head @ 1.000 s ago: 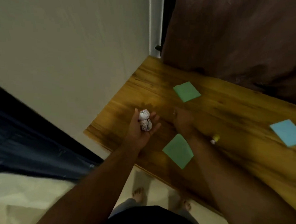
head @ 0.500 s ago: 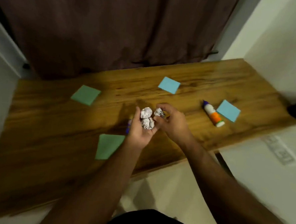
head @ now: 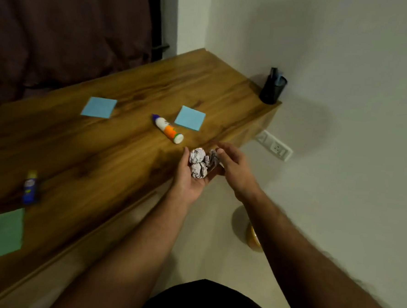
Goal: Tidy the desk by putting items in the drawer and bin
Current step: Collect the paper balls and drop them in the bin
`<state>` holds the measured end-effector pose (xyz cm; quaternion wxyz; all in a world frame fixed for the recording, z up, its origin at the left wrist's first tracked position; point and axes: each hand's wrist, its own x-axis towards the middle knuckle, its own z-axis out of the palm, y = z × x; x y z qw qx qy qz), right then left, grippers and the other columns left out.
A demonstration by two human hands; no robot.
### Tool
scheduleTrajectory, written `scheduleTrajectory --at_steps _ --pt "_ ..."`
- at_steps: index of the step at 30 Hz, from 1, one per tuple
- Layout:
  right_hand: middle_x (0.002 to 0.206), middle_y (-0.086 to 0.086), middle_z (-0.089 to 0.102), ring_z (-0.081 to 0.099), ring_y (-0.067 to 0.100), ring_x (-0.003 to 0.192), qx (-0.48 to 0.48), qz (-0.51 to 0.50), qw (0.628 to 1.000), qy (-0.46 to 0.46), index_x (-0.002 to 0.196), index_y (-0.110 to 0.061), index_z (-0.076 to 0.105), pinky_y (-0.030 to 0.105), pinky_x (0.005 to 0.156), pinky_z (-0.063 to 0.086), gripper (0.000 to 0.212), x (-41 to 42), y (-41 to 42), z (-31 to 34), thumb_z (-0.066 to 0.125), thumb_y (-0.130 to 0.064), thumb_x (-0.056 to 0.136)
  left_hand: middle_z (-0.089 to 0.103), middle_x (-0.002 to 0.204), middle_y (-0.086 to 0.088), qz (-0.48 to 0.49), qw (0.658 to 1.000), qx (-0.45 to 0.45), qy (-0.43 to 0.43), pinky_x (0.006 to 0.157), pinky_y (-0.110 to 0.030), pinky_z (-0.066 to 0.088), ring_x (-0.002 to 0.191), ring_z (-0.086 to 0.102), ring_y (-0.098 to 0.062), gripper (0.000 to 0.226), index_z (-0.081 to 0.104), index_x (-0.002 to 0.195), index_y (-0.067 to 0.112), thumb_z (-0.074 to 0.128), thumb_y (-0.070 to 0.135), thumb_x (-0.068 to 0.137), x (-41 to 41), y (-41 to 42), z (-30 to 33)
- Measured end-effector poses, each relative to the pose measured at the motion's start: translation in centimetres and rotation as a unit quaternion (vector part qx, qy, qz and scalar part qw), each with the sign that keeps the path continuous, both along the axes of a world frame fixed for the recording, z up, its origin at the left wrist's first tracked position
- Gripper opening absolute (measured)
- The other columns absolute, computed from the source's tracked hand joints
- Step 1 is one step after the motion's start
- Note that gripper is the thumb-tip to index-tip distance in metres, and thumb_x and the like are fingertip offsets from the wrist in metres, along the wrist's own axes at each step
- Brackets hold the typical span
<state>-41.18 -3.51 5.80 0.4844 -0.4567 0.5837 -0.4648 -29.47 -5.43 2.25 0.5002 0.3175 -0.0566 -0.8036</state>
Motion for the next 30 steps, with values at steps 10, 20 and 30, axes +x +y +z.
scheduleTrajectory --at_steps 10,20,30 --pt "0.106 0.011 0.064 0.061 0.018 0.09 0.067 -0.186 0.977 -0.081 0.124 -0.012 0.058 0.033 0.077 0.052 0.026 -14.3 3.8 -2.3 0.046 -0.017 0.101 0.066 0.108 -0.016 -0.19 0.979 0.017 -0.075 0.075 -0.039 0.06 0.096 0.065 -0.028 0.053 0.059 0.11 0.009 0.04 0.056 0.095 -15.9 -0.4 -2.4" --pt "0.112 0.013 0.067 0.064 0.028 0.102 0.108 -0.345 0.922 -0.136 0.12 -0.015 0.062 0.047 0.089 0.053 0.026 -25.3 3.3 -5.6 0.047 -0.02 0.1 0.069 0.109 -0.017 -0.369 0.921 0.035 -0.12 0.093 -0.042 0.05 0.103 0.065 -0.029 0.06 0.064 0.112 0.004 0.038 0.056 0.095 -27.8 -3.2 -5.1" --pt "0.094 0.004 0.071 0.065 0.027 0.096 0.175 -0.448 0.843 -0.242 0.106 -0.015 0.063 0.044 0.082 0.054 0.021 -31.7 4.9 -10.2 0.043 -0.016 0.101 0.069 0.11 -0.013 -0.502 0.837 0.064 -0.205 0.088 -0.041 0.052 0.102 0.065 -0.025 0.049 0.062 0.112 0.014 0.039 0.054 0.096 -36.0 -3.5 -9.5"
